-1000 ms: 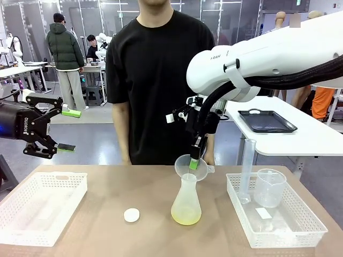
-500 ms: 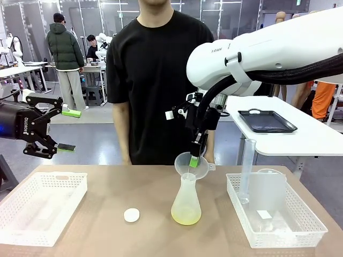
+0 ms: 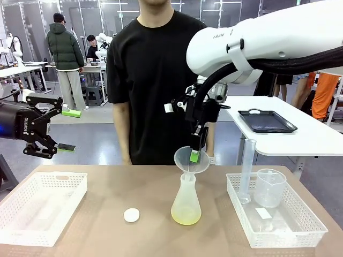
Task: Prepare the solutions needed for the experiment.
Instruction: Once the solution is in the Big flask , pick up the Plastic Funnel and place it back into the right Organizing basket.
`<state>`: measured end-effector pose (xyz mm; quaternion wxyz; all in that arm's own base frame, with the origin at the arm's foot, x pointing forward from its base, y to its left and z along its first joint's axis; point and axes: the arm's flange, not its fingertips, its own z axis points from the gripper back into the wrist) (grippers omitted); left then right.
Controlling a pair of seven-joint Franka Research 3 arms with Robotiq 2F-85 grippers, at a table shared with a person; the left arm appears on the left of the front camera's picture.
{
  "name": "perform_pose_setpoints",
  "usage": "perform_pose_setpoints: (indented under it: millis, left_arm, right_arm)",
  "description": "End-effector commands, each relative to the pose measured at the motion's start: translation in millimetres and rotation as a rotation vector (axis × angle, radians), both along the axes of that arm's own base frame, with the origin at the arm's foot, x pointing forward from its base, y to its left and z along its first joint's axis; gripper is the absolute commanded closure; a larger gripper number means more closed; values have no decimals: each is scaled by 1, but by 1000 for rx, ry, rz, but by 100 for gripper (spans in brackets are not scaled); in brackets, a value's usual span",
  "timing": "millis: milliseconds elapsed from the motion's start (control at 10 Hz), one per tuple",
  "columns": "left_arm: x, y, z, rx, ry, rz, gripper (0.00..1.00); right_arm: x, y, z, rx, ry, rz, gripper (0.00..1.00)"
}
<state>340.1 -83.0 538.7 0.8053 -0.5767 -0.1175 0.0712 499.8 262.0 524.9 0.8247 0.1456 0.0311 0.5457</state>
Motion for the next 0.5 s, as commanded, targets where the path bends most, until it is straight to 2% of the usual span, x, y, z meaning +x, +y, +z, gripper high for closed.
perform_pose_setpoints:
  millis: [0, 200, 400]
  left_arm:
    - [-1, -4, 1, -30, 5, 0, 0]
    - [-1, -4, 1, -30, 5, 0, 0]
    - [-1, -4, 1, -30, 5, 0, 0]
  right_arm:
    - [-5, 2, 15, 1, 40, -35, 100]
    - [-10, 3, 25, 3, 72, -35, 100]
    - [-11, 3, 36, 2, 64, -35, 100]
